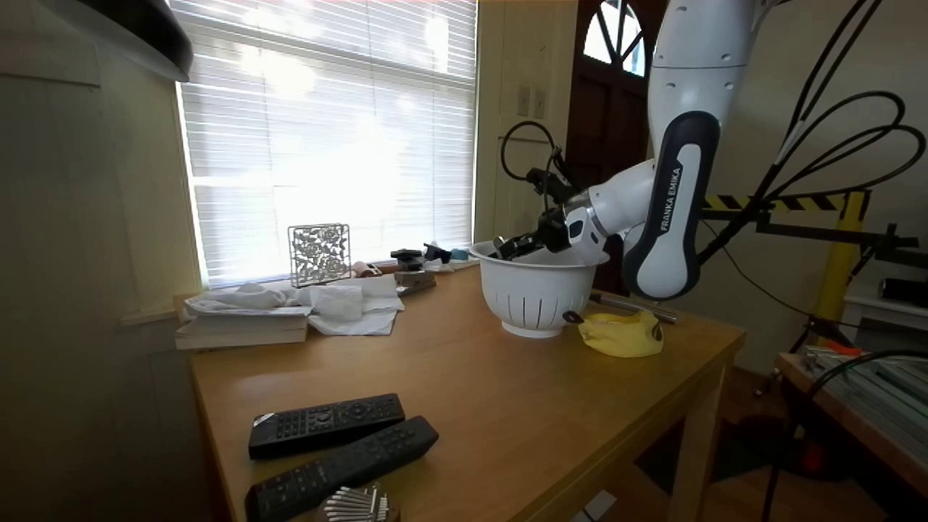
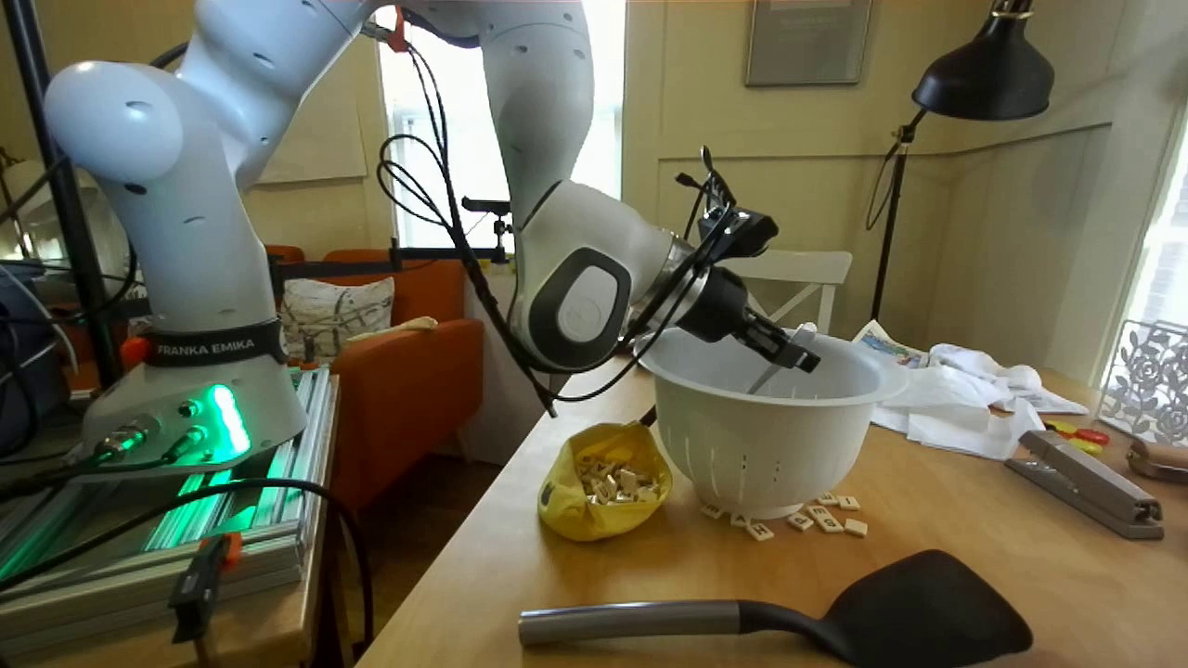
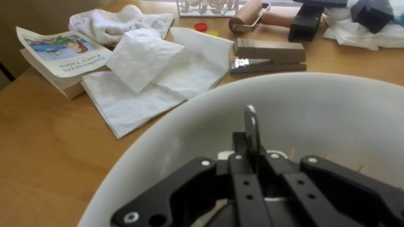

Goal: Use the silver spoon to stir the contents in the white bowl.

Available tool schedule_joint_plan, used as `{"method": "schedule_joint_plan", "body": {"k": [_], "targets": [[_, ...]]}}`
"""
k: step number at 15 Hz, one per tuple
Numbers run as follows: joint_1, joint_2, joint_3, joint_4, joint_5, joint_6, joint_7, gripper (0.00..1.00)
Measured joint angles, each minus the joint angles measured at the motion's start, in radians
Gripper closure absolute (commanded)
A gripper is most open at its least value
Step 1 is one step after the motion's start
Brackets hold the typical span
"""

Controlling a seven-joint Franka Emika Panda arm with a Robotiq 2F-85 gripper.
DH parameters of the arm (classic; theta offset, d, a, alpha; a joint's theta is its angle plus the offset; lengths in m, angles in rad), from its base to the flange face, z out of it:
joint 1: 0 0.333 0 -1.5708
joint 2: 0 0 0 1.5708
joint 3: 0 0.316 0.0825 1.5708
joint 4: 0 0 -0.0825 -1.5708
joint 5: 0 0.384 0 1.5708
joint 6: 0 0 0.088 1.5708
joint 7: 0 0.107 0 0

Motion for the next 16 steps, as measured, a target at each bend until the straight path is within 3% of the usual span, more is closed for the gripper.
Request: {"method": "schedule_joint_plan", "body": {"k": [5, 9, 16], "targets": [[-0.016, 0.025, 0.004, 0.099, 0.054, 0.030, -0.006, 0.98], [-0.017, 0.001, -0.024, 0.115, 0.068, -0.034, 0.011, 0.98], [-0.013, -0.284, 0.030, 0.039, 0.040, -0.179, 0.168, 0.98]]}}
